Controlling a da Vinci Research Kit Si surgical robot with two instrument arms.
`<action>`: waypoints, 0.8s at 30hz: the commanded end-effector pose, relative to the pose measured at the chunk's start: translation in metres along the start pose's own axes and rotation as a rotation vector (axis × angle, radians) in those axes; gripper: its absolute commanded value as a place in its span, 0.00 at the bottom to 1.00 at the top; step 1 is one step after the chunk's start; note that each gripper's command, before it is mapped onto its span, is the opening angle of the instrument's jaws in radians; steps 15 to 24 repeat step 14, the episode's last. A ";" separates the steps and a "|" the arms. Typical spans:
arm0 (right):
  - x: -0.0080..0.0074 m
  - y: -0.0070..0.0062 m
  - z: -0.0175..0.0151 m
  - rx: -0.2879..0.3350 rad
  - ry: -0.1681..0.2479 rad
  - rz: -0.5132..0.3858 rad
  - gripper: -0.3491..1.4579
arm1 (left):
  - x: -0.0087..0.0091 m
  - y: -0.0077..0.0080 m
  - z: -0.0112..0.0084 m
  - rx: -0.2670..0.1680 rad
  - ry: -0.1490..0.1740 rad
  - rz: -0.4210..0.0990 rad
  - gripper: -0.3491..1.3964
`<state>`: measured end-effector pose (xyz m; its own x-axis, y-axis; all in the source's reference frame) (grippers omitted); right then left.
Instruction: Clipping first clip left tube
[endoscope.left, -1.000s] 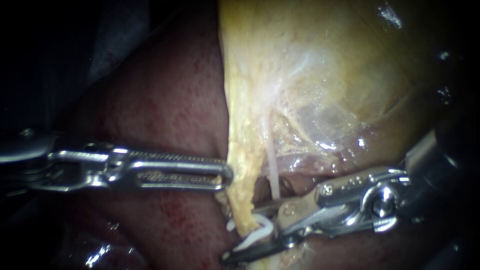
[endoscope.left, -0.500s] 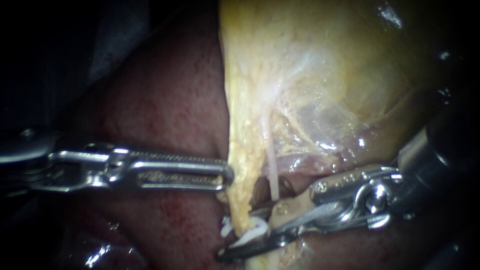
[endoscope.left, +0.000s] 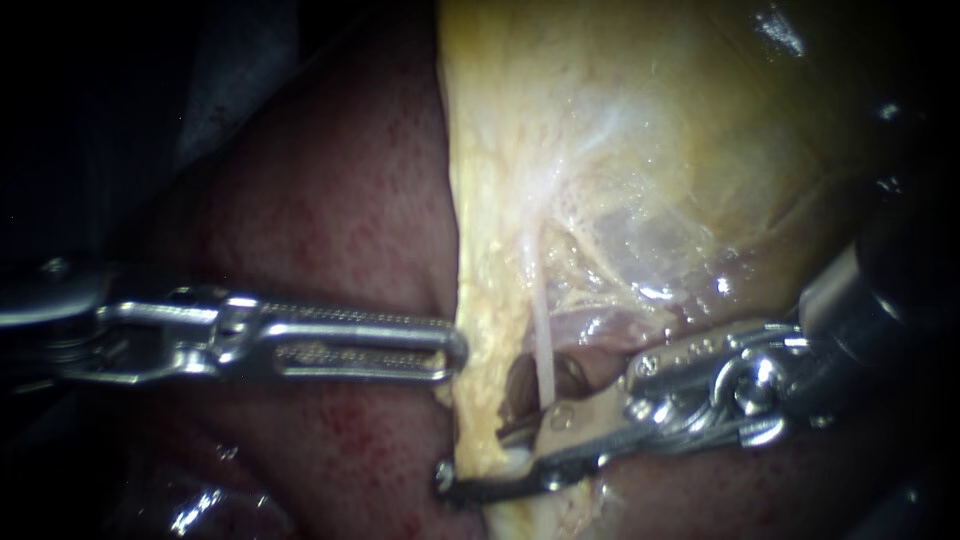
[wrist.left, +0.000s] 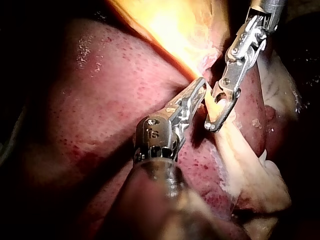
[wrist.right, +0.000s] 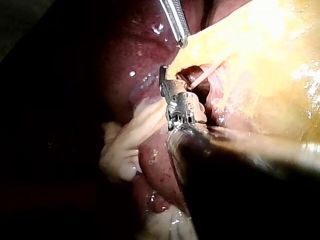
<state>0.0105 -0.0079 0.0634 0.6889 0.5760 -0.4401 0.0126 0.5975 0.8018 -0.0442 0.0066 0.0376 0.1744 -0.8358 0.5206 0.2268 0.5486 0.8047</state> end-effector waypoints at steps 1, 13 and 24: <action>0.0000 0.0000 0.0000 0.000 0.000 0.000 0.12 | 0.0000 0.0000 0.0000 0.000 0.000 0.000 0.00; -0.0001 0.0000 -0.0001 0.000 0.000 -0.001 0.13 | 0.0000 0.0001 0.0001 0.000 0.000 0.000 0.00; -0.0001 0.0000 -0.0001 0.000 0.000 -0.001 0.13 | -0.0001 0.0001 0.0001 0.000 0.000 0.000 0.00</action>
